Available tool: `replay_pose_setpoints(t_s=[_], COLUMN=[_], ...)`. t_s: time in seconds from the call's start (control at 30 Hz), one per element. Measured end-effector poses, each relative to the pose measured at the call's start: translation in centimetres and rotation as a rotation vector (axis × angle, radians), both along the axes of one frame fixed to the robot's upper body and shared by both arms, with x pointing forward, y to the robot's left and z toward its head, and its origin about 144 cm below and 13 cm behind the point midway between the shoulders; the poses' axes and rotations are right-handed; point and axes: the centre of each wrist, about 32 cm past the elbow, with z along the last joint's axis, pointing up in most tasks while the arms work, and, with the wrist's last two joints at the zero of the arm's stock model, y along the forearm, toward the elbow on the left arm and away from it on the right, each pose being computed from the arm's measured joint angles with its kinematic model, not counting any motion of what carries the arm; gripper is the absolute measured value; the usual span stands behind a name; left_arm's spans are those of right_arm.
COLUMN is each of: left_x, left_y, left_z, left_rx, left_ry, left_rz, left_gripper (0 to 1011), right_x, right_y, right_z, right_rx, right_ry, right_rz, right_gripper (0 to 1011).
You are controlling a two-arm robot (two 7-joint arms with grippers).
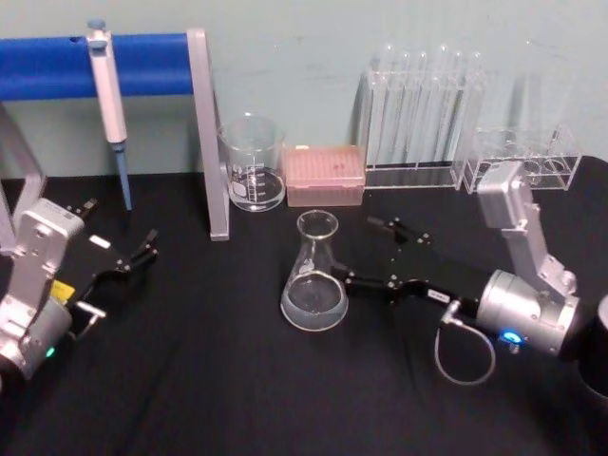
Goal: Grasp the erlenmeyer flask with one hand, shake it three times, then place it back.
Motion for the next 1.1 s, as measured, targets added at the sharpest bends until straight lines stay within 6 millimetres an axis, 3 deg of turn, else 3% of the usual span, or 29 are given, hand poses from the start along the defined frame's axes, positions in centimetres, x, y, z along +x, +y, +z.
replay_pose_setpoints(t_s=[0.27,0.63,1.1], left_x=[0.0,0.0,0.0], left_y=[0.0,0.0,0.0], left_z=[0.0,0.0,0.0], left_rx=[0.0,0.0,0.0], left_ry=[0.0,0.0,0.0], left_rz=[0.0,0.0,0.0], left_gripper=[1001,1001,1001], right_x=[0.0,1.1,3.0], right_y=[-1.4,-1.1,1.0], right_z=[1.0,1.0,-3.1], right_rx=[0.035,0.11,0.05], right_ry=[-0.049,-0.074,-0.042], right_rz=[-0.107,-0.332,-0.525], right_gripper=[1000,1000,1000])
